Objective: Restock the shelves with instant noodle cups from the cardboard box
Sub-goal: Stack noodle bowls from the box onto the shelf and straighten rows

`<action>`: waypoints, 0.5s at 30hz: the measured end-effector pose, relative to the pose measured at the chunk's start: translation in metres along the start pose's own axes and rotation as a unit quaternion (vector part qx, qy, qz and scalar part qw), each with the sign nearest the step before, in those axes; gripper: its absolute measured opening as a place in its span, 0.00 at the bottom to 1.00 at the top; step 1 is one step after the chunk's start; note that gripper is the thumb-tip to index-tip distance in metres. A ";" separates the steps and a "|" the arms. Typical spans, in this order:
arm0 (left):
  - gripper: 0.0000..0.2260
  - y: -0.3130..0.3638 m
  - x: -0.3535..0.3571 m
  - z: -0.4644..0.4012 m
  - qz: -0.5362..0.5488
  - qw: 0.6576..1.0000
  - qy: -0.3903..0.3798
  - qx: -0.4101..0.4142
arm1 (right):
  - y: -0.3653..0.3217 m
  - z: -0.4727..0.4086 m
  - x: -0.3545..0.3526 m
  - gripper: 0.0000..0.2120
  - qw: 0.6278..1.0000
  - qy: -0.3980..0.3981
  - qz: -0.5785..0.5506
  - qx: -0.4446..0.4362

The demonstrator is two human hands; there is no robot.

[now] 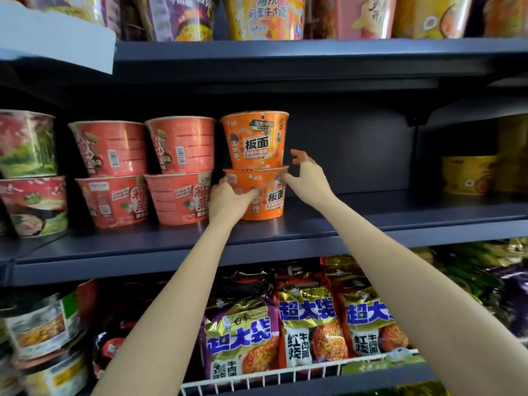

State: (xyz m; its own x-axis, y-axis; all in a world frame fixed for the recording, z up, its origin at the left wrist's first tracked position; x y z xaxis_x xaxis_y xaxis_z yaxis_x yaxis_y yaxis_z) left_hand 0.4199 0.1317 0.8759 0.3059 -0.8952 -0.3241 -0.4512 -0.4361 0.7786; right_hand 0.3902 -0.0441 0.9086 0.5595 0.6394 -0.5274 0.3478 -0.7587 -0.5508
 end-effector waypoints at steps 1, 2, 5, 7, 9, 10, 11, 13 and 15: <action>0.28 0.004 -0.004 0.011 0.025 1.000 0.017 0.008 | 0.000 0.012 -0.007 0.27 0.998 0.035 0.033 -0.031; 0.25 0.009 -0.008 0.025 0.054 0.998 0.035 0.021 | 0.000 0.027 -0.015 0.23 0.994 0.068 0.062 -0.060; 0.15 0.029 -0.011 0.087 0.146 0.979 0.084 0.111 | 0.006 0.081 -0.038 0.15 0.969 0.173 0.110 -0.136; 0.09 0.038 -0.003 0.133 0.169 0.958 0.110 0.202 | 0.018 0.123 -0.053 0.12 0.951 0.235 0.109 -0.167; 0.05 0.034 0.016 0.175 0.158 0.939 0.103 0.287 | 0.037 0.167 -0.063 0.09 0.943 0.265 0.094 -0.178; 0.04 0.028 0.030 0.196 0.149 0.933 0.083 0.318 | 0.049 0.190 -0.066 0.09 0.943 0.267 0.092 -0.179; 0.03 0.021 0.046 0.217 0.137 0.929 0.057 0.338 | 0.063 0.215 -0.069 0.08 0.944 0.260 0.096 -0.178; 0.03 0.002 0.079 0.260 0.108 0.930 -0.017 0.350 | 0.093 0.266 -0.070 0.08 0.953 0.224 0.118 -0.168; 0.04 -0.024 0.115 0.306 0.069 0.937 -0.130 0.316 | 0.128 0.322 -0.065 0.08 0.967 0.162 0.142 -0.135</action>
State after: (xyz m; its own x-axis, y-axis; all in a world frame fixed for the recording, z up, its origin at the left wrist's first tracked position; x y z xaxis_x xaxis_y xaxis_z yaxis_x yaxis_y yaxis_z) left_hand 0.2094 0.0112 0.6551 0.0298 -0.9033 -0.4280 -0.9028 -0.2081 0.3763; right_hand 0.1564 -0.1425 0.6637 0.8518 0.3618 -0.3787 0.3055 -0.9305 -0.2020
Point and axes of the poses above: each hand's wrist, its own z-axis away from the middle knuckle, its own x-axis out of the palm, y = z × x, the point moved 4 cm from there along -z, towards the middle knuckle, and after that the axes turned 5 degrees about z, right-handed, at the moved point
